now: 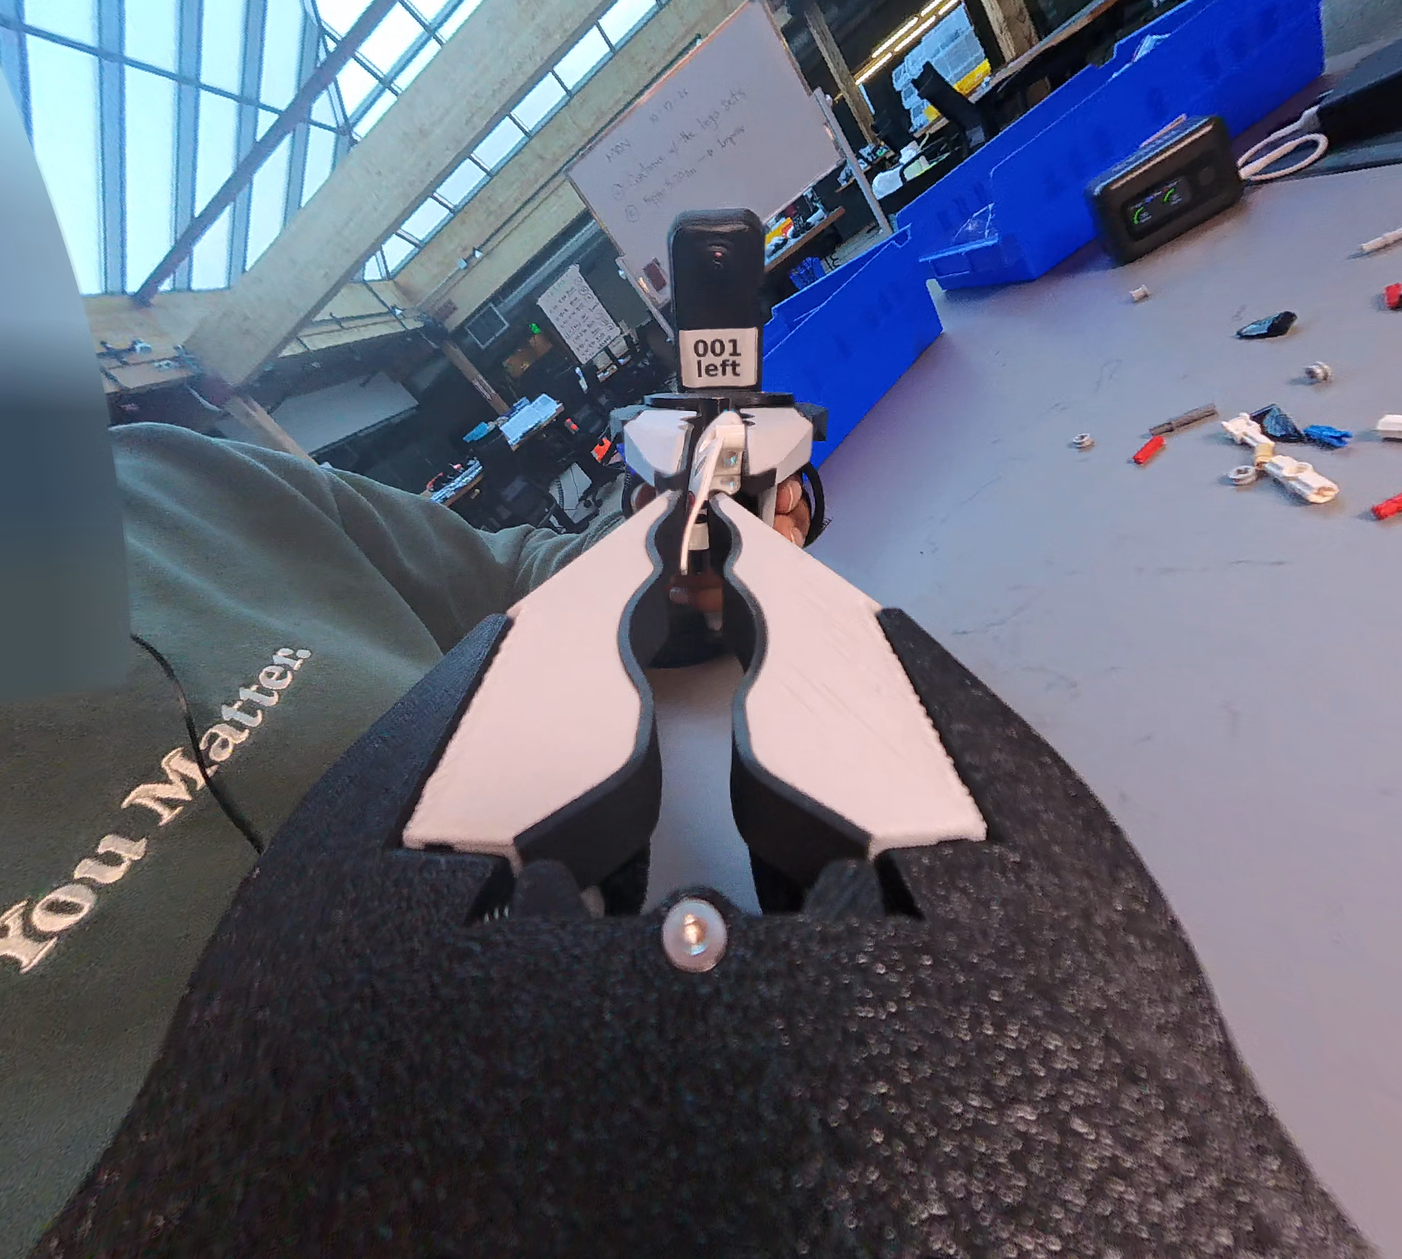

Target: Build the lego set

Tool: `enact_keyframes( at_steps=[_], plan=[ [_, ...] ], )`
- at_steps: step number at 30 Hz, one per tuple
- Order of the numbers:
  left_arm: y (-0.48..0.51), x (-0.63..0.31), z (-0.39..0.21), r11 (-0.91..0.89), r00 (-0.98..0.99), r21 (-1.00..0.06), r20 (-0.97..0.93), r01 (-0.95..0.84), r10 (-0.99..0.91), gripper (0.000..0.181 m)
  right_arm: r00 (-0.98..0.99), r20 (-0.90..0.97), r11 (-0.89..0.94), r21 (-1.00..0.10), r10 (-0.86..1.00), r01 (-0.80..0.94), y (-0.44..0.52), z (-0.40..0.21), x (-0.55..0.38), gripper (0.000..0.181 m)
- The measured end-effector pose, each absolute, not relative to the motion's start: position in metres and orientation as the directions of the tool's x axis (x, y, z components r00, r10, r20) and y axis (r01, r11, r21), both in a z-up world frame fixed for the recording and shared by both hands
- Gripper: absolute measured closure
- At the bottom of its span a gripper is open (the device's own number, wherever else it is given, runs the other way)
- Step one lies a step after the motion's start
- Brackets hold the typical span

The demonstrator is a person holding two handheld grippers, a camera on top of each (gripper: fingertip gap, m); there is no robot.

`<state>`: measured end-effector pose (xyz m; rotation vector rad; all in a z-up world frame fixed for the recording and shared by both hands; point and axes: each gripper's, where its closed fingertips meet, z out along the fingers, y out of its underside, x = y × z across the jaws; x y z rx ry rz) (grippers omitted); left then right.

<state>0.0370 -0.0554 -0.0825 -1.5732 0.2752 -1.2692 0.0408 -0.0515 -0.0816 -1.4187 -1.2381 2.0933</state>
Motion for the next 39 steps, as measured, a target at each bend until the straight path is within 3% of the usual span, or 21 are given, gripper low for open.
enact_keyframes(
  at_steps=[16,18,23,25,26,29,39],
  plan=[
    [-0.054,0.021,-0.07,-0.421,0.329,-0.737,0.635,0.528,-0.699,0.166,-0.467,-0.617,-0.579,-0.778,0.633,0.243,-0.053,-0.085,0.045,0.169],
    [-0.053,0.019,-0.071,-0.417,0.344,-0.744,0.631,0.522,-0.696,0.166,-0.463,-0.602,-0.57,-0.79,0.65,0.227,-0.052,-0.084,0.045,0.181],
    [-0.053,0.019,-0.071,-0.418,0.338,-0.74,0.634,0.528,-0.695,0.166,-0.471,-0.596,-0.563,-0.794,0.65,0.228,-0.053,-0.084,0.046,0.181],
    [-0.053,0.019,-0.071,-0.419,0.336,-0.738,0.636,0.529,-0.695,0.166,-0.476,-0.6,-0.56,-0.793,0.643,0.242,-0.057,-0.084,0.046,0.16],
    [-0.053,0.019,-0.072,-0.42,0.337,-0.74,0.634,0.526,-0.696,0.166,-0.474,-0.599,-0.561,-0.793,0.645,0.239,-0.057,-0.083,0.045,0.159],
    [-0.054,0.023,-0.073,-0.42,0.343,-0.753,0.623,0.507,-0.703,0.166,-0.467,-0.598,-0.581,-0.789,0.651,0.201,-0.053,-0.079,0.044,0.18],
    [-0.063,0.032,-0.069,-0.34,0.395,-0.844,0.503,0.414,-0.768,0.166,-0.48,-0.472,-0.463,-0.874,0.74,0.145,-0.057,-0.071,0.051,0.175]
  ],
)
